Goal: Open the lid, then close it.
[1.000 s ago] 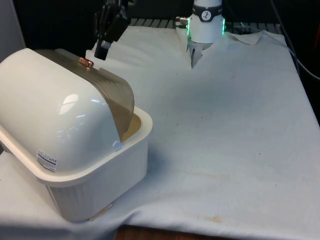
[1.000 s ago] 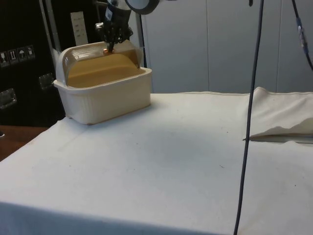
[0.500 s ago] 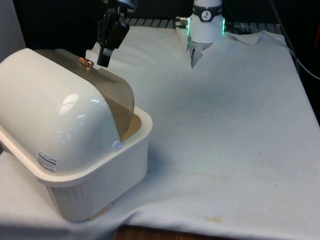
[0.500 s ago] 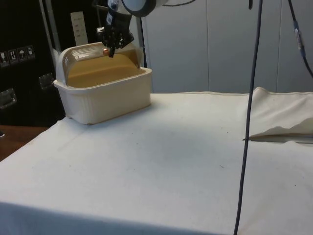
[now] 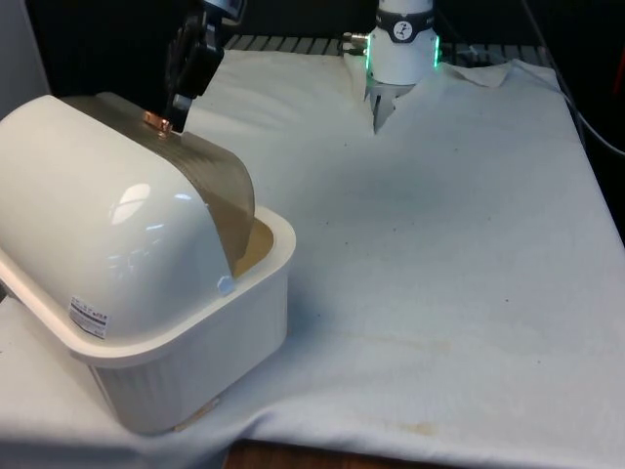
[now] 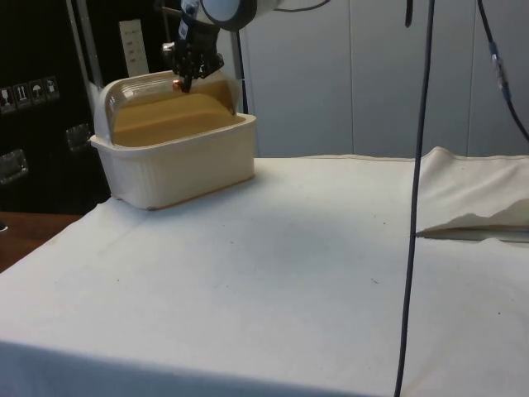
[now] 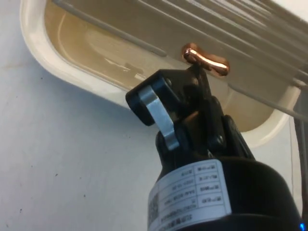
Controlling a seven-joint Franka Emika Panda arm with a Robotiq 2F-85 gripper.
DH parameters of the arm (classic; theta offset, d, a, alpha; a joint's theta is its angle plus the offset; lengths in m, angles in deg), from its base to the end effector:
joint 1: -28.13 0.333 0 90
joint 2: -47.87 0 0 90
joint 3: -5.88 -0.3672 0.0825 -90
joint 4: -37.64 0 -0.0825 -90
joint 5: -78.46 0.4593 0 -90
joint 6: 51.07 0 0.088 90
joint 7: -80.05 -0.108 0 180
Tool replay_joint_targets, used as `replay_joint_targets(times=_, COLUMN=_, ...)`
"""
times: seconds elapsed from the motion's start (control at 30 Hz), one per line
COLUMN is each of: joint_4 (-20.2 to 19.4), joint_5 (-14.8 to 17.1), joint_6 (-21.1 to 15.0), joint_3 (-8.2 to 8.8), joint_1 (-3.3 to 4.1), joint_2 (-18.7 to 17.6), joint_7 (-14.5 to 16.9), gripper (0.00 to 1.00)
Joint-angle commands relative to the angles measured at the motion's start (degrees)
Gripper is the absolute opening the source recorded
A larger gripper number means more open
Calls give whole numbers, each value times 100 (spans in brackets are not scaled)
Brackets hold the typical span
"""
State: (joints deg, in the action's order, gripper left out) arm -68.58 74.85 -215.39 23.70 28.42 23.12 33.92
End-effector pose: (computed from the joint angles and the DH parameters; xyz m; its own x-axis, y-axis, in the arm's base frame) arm 0.7345 -0.2025 0.3645 0.4069 -0.7588 0.5087 -0.7580 -0.5912 -0.2755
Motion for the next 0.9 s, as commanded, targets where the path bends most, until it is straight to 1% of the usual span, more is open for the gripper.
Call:
replay_joint_targets(times=0.0, joint_4=52, joint_5=-6, joint_6=-86, joint_3=40, joint_1=6, joint_2=-63, joint_7=-52, gripper=0)
replay_joint_targets(times=0.03, joint_4=6, joint_5=0, joint_6=-11, joint_3=6, joint_1=0, joint_2=-11, joint_7=-6, gripper=0)
replay_joint_targets(times=0.07, joint_4=63, joint_5=-11, joint_6=-97, joint_3=52, joint_1=6, joint_2=-74, joint_7=-57, gripper=0)
replay_joint_targets(times=0.3, joint_4=172, joint_5=-23, joint_6=-218, joint_3=138, joint_1=17, joint_2=-172, joint_7=-120, gripper=0)
replay_joint_targets(times=0.33, joint_4=138, joint_5=0, joint_6=-149, joint_3=80, joint_1=0, joint_2=-120, joint_7=-57, gripper=0)
replay_joint_targets(times=0.37, joint_4=183, joint_5=-23, joint_6=-235, joint_3=143, joint_1=23, joint_2=-183, joint_7=-126, gripper=0)
replay_joint_targets(times=0.6, joint_4=309, joint_5=-34, joint_6=-327, joint_3=218, joint_1=34, joint_2=-269, joint_7=-166, gripper=0)
replay_joint_targets(times=0.63, joint_4=258, joint_5=0, joint_6=-235, joint_3=132, joint_1=0, joint_2=-201, joint_7=-80, gripper=0)
replay_joint_targets(times=0.67, joint_4=332, joint_5=-34, joint_6=-338, joint_3=229, joint_1=34, joint_2=-286, joint_7=-172, gripper=0)
replay_joint_targets(times=0.87, joint_4=447, joint_5=-34, joint_6=-435, joint_3=298, joint_1=46, joint_2=-372, joint_7=-195, gripper=0)
